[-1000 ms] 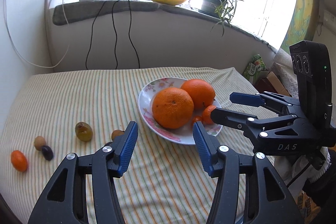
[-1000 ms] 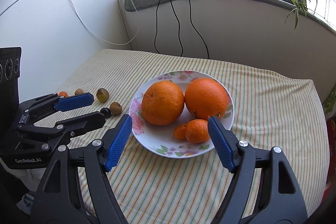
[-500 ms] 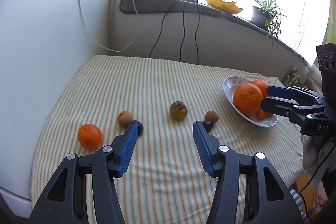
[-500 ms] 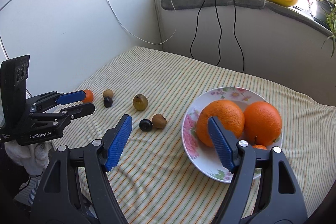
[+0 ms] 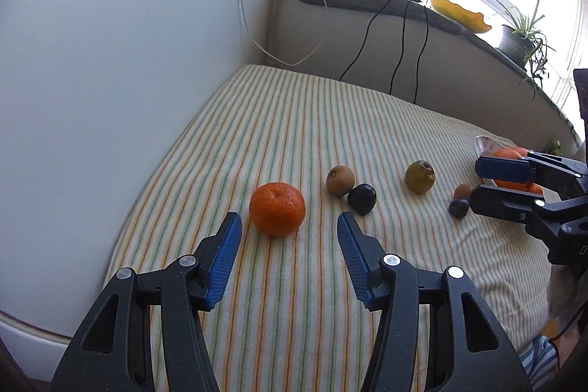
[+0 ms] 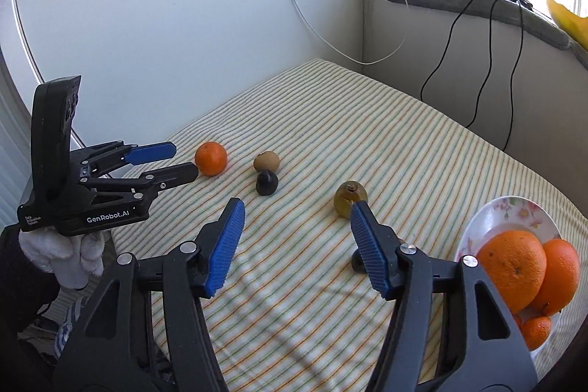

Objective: Organize fruits
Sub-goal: 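Grasp the small orange with the left gripper while the right gripper grasps a dark plum, then carry the orange and plum onto the plate with both grippers and open them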

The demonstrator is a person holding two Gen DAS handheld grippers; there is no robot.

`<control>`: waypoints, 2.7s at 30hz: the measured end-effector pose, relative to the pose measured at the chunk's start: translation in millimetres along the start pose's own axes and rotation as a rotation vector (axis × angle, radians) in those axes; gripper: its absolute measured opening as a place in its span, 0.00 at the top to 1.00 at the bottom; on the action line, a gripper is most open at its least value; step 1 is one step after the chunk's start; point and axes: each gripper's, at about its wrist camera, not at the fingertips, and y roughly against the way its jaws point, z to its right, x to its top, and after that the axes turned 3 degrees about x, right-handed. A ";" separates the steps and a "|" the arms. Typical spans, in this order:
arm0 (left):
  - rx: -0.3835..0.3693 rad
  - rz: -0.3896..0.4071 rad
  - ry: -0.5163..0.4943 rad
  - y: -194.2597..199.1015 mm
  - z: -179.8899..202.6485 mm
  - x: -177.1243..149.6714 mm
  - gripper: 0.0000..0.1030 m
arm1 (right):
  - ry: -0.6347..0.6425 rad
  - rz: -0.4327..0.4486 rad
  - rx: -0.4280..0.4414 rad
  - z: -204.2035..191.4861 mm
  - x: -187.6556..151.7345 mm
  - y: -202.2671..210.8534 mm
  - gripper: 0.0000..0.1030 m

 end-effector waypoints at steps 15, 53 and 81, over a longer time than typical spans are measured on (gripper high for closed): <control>-0.029 -0.044 0.033 -26.9 -18.4 1.5 0.53 | -0.034 -0.118 0.052 -5.1 8.4 -80.3 0.58; -0.134 -0.006 0.018 -3.0 11.0 9.6 0.65 | -0.057 -0.049 0.032 -0.2 3.7 -38.5 0.78; -0.422 -0.033 -0.209 -0.4 190.3 13.6 0.65 | -0.276 0.097 -0.174 110.4 -90.8 121.3 0.78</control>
